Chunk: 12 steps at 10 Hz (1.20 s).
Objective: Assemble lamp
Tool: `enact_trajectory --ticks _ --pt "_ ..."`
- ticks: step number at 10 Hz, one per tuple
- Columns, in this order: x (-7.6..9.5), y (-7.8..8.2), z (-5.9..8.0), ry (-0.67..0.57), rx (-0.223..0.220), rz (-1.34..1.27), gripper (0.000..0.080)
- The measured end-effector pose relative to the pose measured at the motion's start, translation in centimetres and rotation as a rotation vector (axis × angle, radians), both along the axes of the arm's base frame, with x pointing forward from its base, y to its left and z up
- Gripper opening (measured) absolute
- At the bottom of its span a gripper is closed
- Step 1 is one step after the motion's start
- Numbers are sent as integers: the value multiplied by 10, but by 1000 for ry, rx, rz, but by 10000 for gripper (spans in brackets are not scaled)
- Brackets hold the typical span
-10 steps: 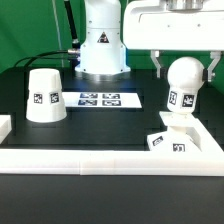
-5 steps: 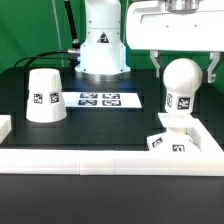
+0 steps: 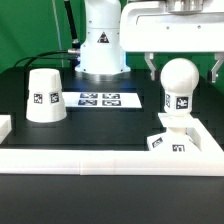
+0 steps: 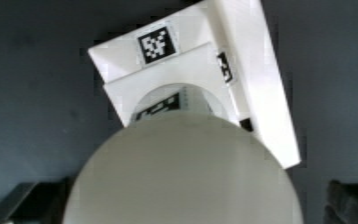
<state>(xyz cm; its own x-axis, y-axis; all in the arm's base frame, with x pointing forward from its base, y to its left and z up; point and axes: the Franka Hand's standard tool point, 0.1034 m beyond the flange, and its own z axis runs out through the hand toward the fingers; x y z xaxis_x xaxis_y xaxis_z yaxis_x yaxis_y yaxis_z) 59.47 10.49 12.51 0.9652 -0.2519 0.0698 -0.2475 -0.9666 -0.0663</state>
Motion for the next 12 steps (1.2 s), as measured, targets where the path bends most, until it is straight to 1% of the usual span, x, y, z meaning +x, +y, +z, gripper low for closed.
enact_trajectory --ticks 4,10,12 --pt "0 0 0 -12 -21 249 699" --pt "1 3 -1 -33 -64 740 699" --pt "1 3 -3 -36 -87 932 699"
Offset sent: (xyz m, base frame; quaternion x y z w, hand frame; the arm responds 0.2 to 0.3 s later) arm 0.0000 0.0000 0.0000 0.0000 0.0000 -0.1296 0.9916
